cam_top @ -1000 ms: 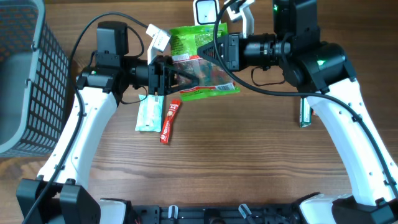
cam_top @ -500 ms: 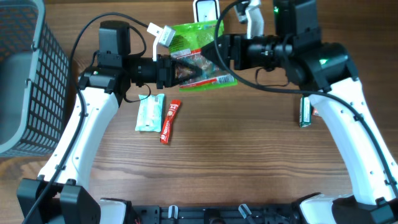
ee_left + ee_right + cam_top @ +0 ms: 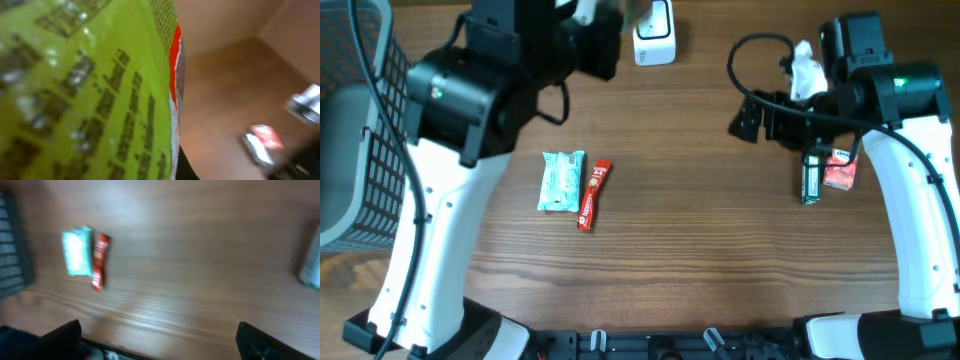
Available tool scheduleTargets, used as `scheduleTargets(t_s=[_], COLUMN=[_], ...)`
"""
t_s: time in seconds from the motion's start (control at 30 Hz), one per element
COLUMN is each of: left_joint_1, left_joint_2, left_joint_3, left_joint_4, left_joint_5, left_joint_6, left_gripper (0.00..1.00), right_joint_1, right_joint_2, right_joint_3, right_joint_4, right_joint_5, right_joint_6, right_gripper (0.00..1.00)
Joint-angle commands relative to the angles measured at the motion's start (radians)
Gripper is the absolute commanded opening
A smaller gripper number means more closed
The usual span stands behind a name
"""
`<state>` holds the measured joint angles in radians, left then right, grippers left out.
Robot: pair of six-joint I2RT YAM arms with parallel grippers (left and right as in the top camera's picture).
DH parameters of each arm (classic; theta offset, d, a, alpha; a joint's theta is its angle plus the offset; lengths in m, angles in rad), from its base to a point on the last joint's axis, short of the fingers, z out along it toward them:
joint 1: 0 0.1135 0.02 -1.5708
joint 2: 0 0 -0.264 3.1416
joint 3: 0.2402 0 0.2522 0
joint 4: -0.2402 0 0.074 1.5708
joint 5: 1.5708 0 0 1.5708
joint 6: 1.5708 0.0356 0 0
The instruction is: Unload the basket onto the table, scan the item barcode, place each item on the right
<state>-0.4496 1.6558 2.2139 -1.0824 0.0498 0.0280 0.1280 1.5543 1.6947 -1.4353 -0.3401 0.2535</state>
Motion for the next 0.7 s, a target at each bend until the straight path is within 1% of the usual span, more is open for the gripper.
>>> scheduleTargets(t_s=[0.0,0.07,0.17,0.3,0.53,0.67], left_joint_1=[-0.057,-0.059,-0.047,-0.038,0.025,0.071], left_joint_2=[0.095,0.152,0.225,0.324,0.562,0.667], left_joint_3=[0.022,0.022,0.022,0.022,0.021,0.021], left_joint_4=[0.088,0.145,0.233,0.397,0.671,0.792], left_joint_5=[-0.286,-0.306,-0.306,-0.305,-0.301,-0.201], left_joint_6=[0.231,0.257,0.256,0.257,0.257,0.257], left_gripper=[0.04,0.04,0.04,0.04,0.04,0.04], right_joint_1=[0.002,0.002,0.002,0.002,0.002,0.002], right_joint_2=[0.007,0.007,0.007,0.009,0.010,0.010], right_joint_3=[-0.034,-0.085,-0.154,-0.212,-0.215,-0.215], right_joint_4=[-0.084,-0.087,-0.043,0.122,0.451,0.542], right_joint_5=[0.176,0.194,0.193,0.186,0.186,0.186], right_joint_6=[0.016,0.013,0.013,0.018,0.019,0.019], right_gripper=[1.00,1.00,1.00,1.00,1.00,1.00])
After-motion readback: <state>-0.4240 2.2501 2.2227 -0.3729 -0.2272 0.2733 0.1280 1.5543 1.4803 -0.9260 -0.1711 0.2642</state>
